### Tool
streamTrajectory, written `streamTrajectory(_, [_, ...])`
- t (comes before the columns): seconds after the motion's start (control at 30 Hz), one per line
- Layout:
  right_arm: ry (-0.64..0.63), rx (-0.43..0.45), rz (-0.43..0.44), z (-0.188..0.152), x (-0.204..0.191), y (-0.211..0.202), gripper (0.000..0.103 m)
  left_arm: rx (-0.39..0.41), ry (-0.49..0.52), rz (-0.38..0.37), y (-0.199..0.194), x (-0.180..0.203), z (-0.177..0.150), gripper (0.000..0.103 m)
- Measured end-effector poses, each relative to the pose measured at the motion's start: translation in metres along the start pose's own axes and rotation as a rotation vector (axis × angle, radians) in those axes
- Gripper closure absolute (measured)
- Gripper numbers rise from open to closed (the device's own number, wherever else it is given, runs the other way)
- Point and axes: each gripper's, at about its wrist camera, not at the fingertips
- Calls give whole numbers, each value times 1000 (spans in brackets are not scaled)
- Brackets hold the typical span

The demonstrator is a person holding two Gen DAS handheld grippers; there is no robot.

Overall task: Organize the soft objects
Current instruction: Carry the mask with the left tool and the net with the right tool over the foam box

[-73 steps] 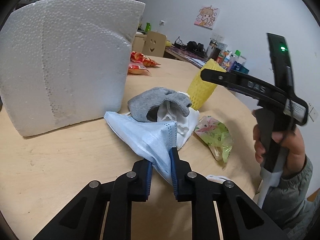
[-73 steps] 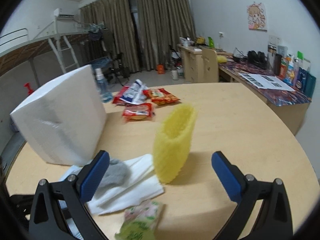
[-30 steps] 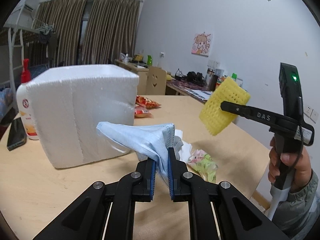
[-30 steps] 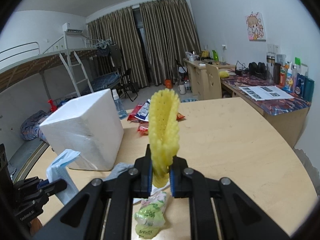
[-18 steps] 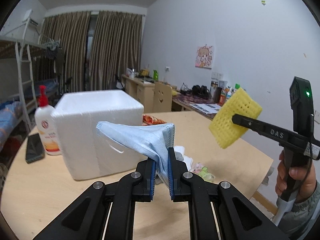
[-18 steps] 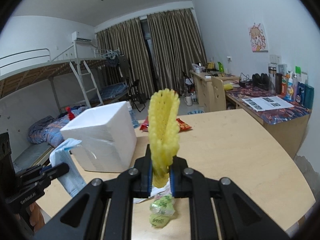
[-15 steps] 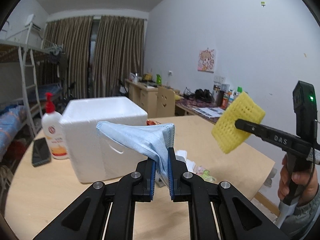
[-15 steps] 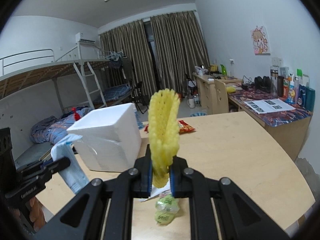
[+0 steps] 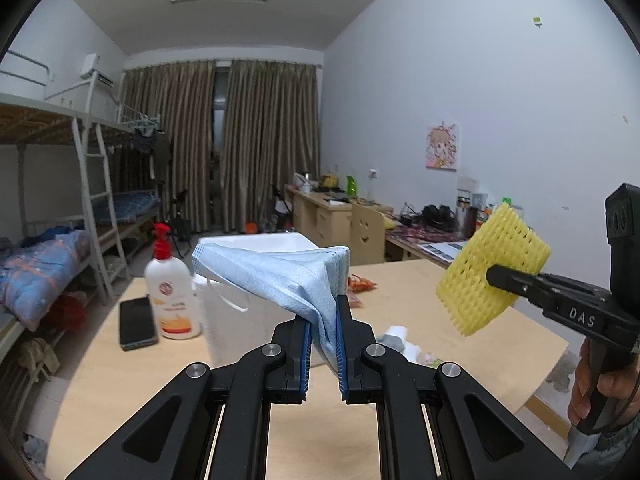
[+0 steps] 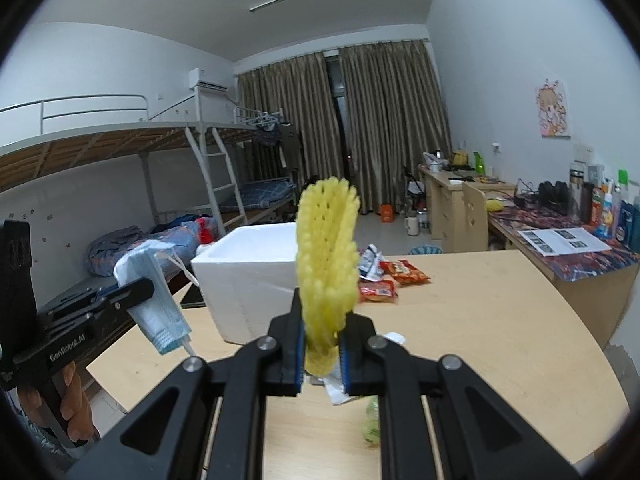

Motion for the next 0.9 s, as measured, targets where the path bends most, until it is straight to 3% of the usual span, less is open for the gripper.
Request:
streamTrajectory(0.5, [-48, -26, 137, 15, -33, 41, 86, 13, -21, 106, -8, -27, 19, 92])
streamTrajectory(0.9, [-69, -41, 175, 41, -42, 72, 86, 3, -51, 107, 16, -46, 45, 92])
Point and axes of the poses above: each gripper's, at about its wrist camera, not at the fingertips, and y roughly the way its jaws point, x to its right, z to its top, and after that the axes turned 3 degrees about -y, right-handed
